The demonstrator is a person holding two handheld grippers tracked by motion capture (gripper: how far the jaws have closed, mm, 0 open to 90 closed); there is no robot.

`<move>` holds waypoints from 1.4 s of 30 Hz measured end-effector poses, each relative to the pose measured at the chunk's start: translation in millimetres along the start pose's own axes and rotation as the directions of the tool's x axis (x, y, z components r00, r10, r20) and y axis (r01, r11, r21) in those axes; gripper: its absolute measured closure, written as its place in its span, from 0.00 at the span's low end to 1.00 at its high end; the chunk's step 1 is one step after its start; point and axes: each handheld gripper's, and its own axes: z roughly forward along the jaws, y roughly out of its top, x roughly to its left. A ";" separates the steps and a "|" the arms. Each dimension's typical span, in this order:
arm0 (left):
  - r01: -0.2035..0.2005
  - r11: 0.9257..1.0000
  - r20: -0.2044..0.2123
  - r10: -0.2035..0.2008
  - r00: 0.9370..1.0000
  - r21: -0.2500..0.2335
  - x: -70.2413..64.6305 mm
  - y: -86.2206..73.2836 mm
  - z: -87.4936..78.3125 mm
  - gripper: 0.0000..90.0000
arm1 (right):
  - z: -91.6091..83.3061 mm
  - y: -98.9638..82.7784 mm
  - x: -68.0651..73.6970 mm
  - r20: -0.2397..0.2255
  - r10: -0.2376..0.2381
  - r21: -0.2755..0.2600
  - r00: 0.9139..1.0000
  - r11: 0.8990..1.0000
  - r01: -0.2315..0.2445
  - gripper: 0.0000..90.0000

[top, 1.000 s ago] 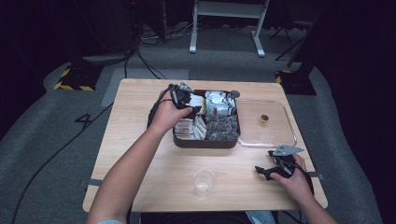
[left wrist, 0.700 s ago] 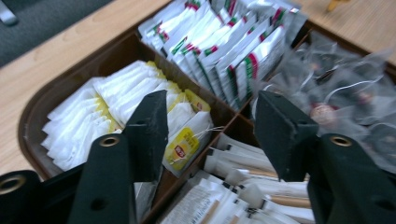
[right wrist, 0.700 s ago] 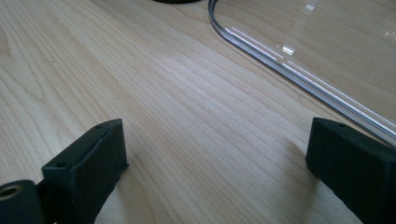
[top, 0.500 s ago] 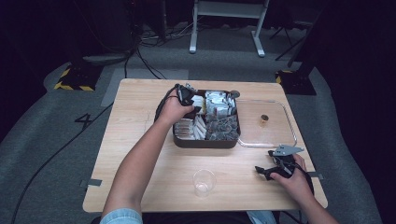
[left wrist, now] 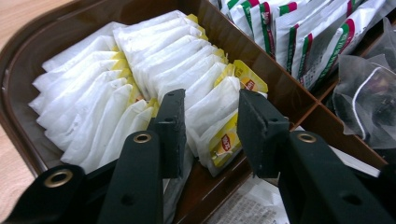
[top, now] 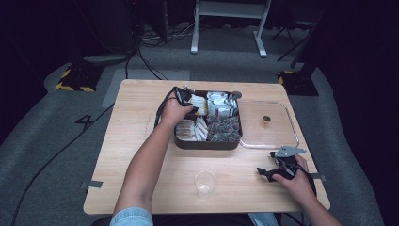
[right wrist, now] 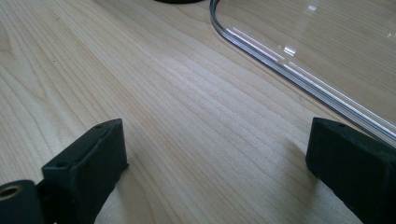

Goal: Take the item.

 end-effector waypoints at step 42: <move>-0.066 0.998 0.080 0.067 0.995 -0.008 -9.0 6.7 -12.2 1.00 | 0.2 0.1 -0.3 -0.003 -0.003 0.000 1.000 1.000 0.003 0.06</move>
